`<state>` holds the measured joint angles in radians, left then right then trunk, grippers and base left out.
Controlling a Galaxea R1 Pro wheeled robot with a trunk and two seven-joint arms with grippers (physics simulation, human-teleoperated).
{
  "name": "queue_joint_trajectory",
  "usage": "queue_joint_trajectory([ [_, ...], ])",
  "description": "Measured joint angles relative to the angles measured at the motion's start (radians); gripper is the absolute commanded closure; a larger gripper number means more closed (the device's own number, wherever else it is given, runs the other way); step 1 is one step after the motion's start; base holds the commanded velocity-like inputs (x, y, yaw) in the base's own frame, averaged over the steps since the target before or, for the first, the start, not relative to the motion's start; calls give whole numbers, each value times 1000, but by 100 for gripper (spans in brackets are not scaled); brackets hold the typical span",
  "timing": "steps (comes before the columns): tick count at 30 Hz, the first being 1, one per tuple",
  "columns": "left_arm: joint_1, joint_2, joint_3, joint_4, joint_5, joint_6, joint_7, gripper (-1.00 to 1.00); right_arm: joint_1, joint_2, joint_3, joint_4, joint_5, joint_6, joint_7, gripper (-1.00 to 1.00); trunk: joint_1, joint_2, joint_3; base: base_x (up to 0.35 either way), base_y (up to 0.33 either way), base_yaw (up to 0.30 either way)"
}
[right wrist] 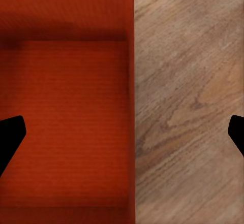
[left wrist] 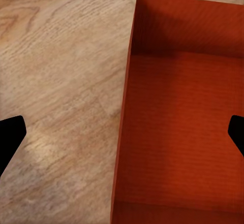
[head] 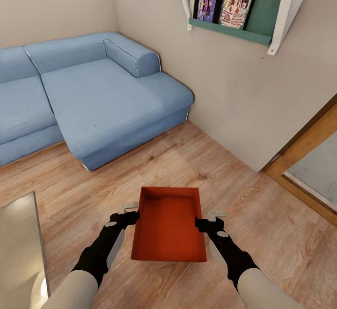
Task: Move the two storage containers from the living room to the garage. In the garage, place one container on the floor and stack the other container on top of it (either order is fine).
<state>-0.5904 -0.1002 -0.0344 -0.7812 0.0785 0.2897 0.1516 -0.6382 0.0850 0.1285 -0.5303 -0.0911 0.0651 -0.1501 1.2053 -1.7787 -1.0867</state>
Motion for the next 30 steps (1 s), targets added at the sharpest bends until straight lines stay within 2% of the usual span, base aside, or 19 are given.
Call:
queue_joint_trajectory([
  [22, 0, -2, -2, -1, 1, -2, 0, -100, 0, -1, 0, 0, -1, 0, 0, -100, 0, 0, 0, 0, 0, 0],
  [30, 0, -2, -2, 0, 1, 0, 0, -100, 0, -1, 0, 0, -1, 0, 0, -100, 31, -56, -25, 0, 0, 0],
])
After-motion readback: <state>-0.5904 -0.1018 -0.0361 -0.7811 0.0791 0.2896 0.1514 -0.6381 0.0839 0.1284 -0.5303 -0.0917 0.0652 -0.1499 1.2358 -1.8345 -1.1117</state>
